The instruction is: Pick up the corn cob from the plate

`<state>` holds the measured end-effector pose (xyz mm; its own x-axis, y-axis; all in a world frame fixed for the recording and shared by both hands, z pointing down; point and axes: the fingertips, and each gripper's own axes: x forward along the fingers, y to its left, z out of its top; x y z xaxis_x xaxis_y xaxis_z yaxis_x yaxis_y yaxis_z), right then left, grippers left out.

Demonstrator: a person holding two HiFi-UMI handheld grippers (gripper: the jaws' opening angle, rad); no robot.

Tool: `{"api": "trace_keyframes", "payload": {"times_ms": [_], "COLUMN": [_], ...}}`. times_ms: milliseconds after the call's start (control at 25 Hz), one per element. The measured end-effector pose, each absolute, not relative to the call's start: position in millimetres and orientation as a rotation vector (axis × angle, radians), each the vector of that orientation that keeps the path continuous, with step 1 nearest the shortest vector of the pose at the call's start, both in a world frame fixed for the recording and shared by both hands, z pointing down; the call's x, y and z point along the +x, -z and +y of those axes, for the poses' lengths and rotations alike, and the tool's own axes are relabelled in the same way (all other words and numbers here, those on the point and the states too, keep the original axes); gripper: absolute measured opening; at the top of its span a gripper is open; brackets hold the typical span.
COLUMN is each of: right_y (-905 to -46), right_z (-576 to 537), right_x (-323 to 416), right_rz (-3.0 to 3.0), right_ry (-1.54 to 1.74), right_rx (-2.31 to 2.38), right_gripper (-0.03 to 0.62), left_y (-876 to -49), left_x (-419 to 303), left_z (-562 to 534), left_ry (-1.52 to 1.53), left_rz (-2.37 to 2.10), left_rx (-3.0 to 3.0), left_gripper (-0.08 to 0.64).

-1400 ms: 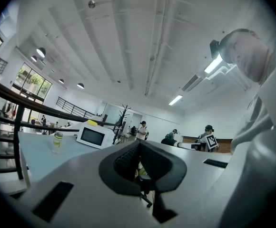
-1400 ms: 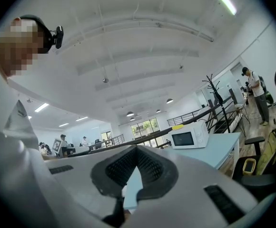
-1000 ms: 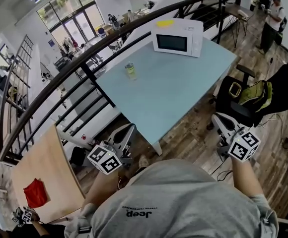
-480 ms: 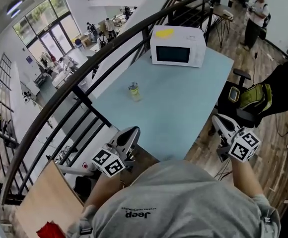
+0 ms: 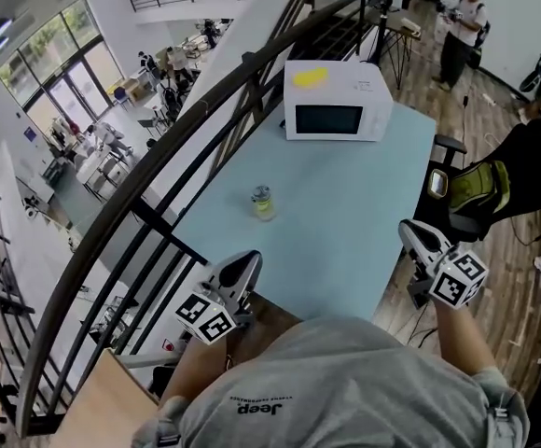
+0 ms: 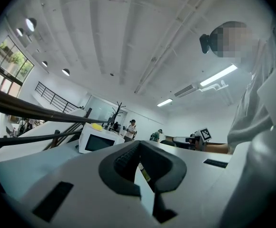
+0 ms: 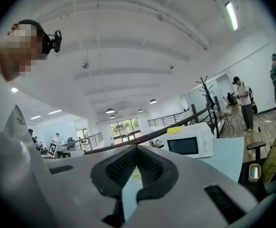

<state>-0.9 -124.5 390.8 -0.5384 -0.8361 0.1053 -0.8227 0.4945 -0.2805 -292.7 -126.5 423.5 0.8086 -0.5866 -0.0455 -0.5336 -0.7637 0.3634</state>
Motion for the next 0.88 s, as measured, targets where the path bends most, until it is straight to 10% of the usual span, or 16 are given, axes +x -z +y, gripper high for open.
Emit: {"api": "trace_keyframes", "payload": {"times_ms": [880], "right_y": [-419], "right_z": [-299], "right_x": [134], "right_rz": [2.784], "right_ry": [0.246], "right_rx": [-1.325], "right_gripper": [0.008], "left_y": [-409], "left_x": [-178], "left_z": [-268], "left_ry": [0.141], "left_rz": [-1.077], "left_rx": [2.553], "left_gripper": [0.012]}}
